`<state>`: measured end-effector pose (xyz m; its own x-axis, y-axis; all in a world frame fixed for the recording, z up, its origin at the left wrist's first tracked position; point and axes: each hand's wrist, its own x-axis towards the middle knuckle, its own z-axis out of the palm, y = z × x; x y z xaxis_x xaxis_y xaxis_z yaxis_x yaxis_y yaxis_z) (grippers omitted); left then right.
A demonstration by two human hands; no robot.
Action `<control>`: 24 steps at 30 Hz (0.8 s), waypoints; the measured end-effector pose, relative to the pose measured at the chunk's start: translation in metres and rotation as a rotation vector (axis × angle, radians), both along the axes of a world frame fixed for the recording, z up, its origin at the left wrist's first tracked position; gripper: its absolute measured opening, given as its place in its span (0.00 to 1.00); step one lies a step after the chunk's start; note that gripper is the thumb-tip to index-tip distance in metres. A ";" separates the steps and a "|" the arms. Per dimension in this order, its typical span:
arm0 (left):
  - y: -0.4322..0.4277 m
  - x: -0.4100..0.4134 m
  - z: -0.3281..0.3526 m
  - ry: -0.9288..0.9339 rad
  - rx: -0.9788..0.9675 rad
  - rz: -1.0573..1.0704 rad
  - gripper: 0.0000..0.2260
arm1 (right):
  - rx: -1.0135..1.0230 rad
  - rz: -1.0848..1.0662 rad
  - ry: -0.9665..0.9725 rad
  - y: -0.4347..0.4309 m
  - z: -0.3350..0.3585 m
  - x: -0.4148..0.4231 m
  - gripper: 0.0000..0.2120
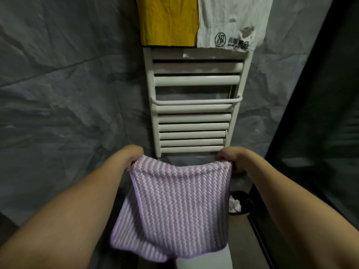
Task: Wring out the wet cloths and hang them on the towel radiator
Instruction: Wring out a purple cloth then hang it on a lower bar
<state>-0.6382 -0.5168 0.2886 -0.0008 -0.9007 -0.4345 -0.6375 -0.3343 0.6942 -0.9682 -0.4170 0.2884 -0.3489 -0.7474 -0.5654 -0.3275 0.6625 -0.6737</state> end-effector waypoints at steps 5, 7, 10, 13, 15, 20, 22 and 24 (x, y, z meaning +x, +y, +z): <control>-0.006 -0.010 0.011 0.396 -0.171 0.208 0.07 | -0.248 -0.163 -0.204 -0.013 0.000 -0.008 0.10; -0.005 -0.016 0.013 0.443 -0.210 0.211 0.06 | -0.308 -0.193 -0.323 -0.014 0.003 -0.010 0.10; -0.003 -0.025 0.019 0.466 -0.257 0.255 0.06 | -0.327 -0.187 -0.445 -0.013 0.012 -0.019 0.08; 0.001 -0.032 0.026 0.362 -0.197 0.281 0.06 | -0.251 -0.139 -0.412 -0.014 0.013 -0.031 0.07; 0.009 -0.039 0.029 0.281 -0.134 0.236 0.07 | -0.191 -0.089 -0.335 -0.016 0.010 -0.040 0.06; 0.021 -0.055 0.028 0.283 -0.103 0.211 0.11 | -0.149 -0.035 -0.270 -0.028 -0.009 -0.067 0.09; 0.020 -0.058 0.026 0.312 -0.134 0.252 0.11 | -0.135 0.009 -0.287 -0.031 -0.014 -0.074 0.10; 0.017 -0.061 0.026 0.330 -0.155 0.274 0.11 | -0.131 0.059 -0.291 -0.031 -0.017 -0.079 0.11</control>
